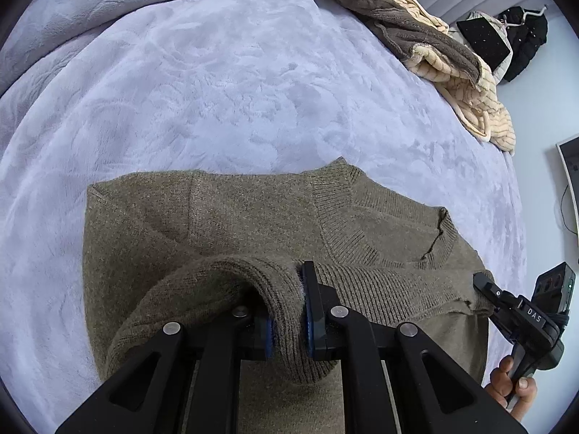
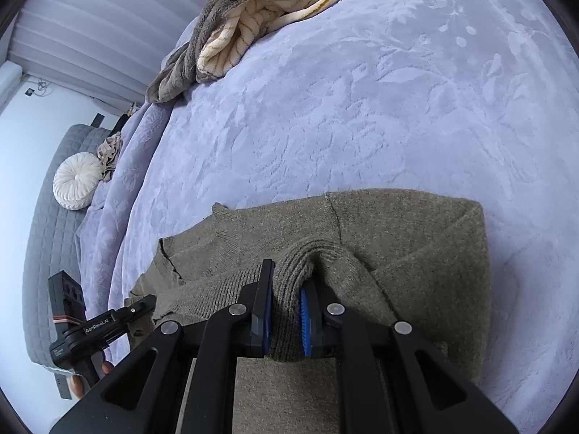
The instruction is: Fold small clothes
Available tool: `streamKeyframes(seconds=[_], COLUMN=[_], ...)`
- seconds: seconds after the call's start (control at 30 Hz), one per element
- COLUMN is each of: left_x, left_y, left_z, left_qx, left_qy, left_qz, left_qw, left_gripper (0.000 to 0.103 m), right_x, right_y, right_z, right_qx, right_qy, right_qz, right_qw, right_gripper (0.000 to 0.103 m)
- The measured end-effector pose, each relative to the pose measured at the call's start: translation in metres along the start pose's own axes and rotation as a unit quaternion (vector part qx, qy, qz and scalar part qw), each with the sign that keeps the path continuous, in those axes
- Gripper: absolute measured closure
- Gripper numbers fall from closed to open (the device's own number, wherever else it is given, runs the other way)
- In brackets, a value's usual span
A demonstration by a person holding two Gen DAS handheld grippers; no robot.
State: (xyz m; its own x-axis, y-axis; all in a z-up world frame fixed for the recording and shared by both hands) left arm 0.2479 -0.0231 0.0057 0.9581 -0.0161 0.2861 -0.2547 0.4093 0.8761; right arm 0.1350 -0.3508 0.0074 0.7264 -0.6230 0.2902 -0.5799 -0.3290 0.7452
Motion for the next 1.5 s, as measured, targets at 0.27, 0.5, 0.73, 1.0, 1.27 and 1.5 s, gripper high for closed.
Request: streamKeyframes(seconds=[0.27,0.5,0.73,1.0,1.27,1.5], left_x=[-0.001,-0.003,-0.003,0.007,0.007,0.026], left_y=[0.01,0.016,0.021,0.025,0.005,-0.011], left_z=[0.007,0.017,0.019,0.01,0.035,0.002], left_qx=[-0.031,-0.01,-0.014,-0.035,0.008,0.001], left_qy=[-0.001,-0.038,-0.042,-0.005,-0.066,-0.032], left_qz=[0.015,0.026,0.035,0.053,0.058,0.058], left_qw=[0.9994,0.9989,0.9984,0.9979,0.9961,0.9978], left_gripper=[0.03,0.03,0.03,0.03,0.03,0.03], right_x=[0.0,-0.001,0.001,0.011,-0.001,0.015], right_y=[0.002,0.005,0.018,0.034,-0.002,-0.019], right_z=[0.002,-0.002,-0.018,-0.032,-0.065,-0.034], right_qx=[0.015,0.026,0.049,0.059,-0.012,-0.082], right_qy=[-0.012,-0.014,0.002,0.018,0.142,0.142], right_qz=[-0.008,-0.009,0.006,0.057,0.027,0.036], right_qw=[1.0,1.0,0.999,0.996,0.99,0.986], right_gripper=[0.086,0.081,0.064,0.044,0.044,0.045])
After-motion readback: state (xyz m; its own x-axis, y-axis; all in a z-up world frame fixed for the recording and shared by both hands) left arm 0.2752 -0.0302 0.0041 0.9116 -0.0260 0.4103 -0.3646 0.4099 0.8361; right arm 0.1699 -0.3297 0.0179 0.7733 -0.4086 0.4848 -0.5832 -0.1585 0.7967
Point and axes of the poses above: each gripper's, at about its wrist camera, not at the fingertips, and y roughly against the way its jaws point, z to its right, x to its top, the point moved 3 cm from there along -y, roughly the way its jaws point, and after that the axes turned 4 degrees about z, right-handed, at the moved point
